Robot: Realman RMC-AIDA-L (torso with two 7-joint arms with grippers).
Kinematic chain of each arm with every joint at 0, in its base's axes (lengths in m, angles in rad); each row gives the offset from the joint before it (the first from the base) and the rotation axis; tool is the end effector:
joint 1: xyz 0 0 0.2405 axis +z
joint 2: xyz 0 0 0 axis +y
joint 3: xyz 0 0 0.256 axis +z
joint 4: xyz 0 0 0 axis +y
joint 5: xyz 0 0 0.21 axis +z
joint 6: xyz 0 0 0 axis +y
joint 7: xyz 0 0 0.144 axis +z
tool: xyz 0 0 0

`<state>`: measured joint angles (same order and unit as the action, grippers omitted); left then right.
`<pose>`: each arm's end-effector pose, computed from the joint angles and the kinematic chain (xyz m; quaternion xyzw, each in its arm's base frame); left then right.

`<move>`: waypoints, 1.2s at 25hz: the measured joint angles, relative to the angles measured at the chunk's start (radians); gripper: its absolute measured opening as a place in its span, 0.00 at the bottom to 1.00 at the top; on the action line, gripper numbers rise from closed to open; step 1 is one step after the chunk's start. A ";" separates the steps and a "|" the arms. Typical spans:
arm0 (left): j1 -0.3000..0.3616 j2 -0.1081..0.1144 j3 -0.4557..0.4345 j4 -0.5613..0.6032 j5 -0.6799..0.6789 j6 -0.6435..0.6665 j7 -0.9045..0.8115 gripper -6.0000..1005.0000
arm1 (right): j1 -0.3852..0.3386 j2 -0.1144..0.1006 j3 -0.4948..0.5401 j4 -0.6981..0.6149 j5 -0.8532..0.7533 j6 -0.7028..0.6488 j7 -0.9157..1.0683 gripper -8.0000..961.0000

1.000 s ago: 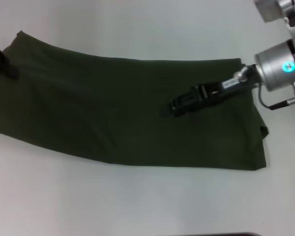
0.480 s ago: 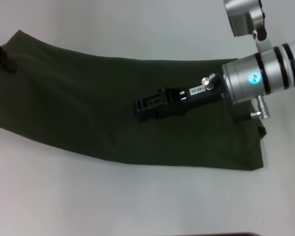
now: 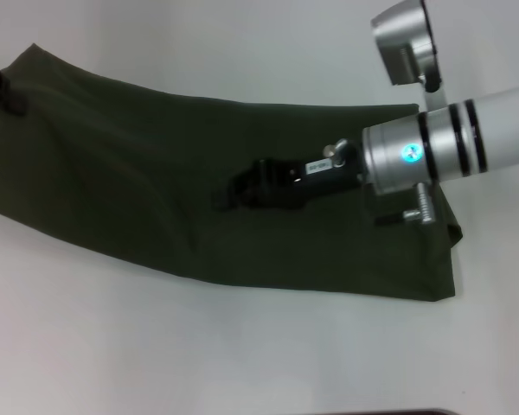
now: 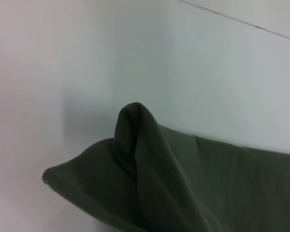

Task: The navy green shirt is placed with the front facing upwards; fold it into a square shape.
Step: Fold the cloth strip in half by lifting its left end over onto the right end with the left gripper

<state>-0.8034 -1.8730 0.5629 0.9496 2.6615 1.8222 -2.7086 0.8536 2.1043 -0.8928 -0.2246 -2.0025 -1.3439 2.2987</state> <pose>-0.2427 0.3835 0.1276 -0.7445 -0.6524 0.0050 0.1418 0.1938 0.3400 -0.1037 0.7664 -0.6181 -0.1482 0.0930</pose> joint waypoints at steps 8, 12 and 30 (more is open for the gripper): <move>-0.006 0.000 -0.007 0.001 -0.002 -0.003 -0.001 0.08 | 0.060 0.007 -0.003 0.103 -0.003 0.023 -0.007 0.05; -0.006 0.002 -0.009 0.002 -0.002 -0.011 -0.002 0.08 | 0.058 0.008 -0.018 0.117 -0.003 -0.001 -0.006 0.01; 0.050 -0.032 -0.015 0.126 -0.135 0.069 0.001 0.08 | 0.219 0.017 0.089 0.295 -0.003 0.352 -0.049 0.01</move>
<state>-0.7532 -1.9051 0.5475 1.0758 2.5269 1.8910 -2.7074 1.0728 2.1210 -0.8039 0.0704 -2.0053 -0.9921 2.2492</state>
